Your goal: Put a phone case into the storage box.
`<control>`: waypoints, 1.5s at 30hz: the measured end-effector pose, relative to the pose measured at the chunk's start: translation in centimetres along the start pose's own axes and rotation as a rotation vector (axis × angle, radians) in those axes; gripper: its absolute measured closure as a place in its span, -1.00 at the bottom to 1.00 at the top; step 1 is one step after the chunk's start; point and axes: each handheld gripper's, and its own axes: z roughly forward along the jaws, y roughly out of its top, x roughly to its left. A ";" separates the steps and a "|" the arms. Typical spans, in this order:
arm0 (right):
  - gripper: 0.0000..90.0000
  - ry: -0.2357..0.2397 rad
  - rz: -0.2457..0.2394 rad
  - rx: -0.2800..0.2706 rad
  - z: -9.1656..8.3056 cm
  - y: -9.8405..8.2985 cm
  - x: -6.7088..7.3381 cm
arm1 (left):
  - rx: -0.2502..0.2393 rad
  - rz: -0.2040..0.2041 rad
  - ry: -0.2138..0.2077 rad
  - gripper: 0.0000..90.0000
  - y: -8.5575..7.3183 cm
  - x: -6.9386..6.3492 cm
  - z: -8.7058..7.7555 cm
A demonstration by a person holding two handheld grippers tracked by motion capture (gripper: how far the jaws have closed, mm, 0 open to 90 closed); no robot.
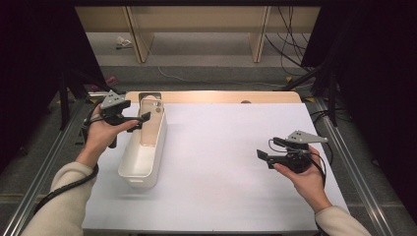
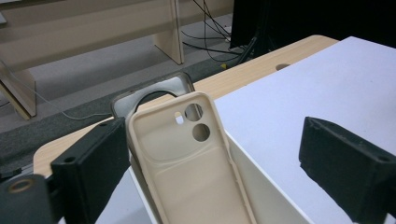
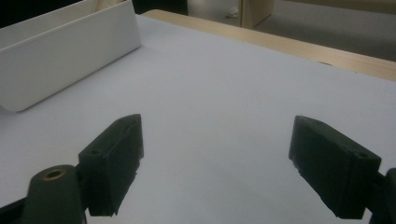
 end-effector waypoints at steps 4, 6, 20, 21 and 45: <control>-0.60 0.000 0.000 0.001 0.0 0.0 0.0 | -0.004 -0.017 -0.032 -0.91 -0.4 -0.7 -0.6; -0.60 -0.001 0.002 0.002 0.0 0.0 0.0 | 0.001 -0.012 -0.038 -0.93 -0.7 -1.1 -0.9; -0.62 0.002 -0.001 0.005 0.1 0.0 0.1 | -0.002 0.005 -0.066 -1.00 -2.0 -3.9 -2.9; -0.62 0.002 -0.001 0.005 0.1 0.0 0.1 | -0.001 0.008 -0.070 -1.00 -2.1 -4.1 -3.0; -0.62 0.005 -0.009 0.007 0.1 0.0 0.1 | -0.006 0.048 -0.156 -1.00 -5.0 -8.8 -5.0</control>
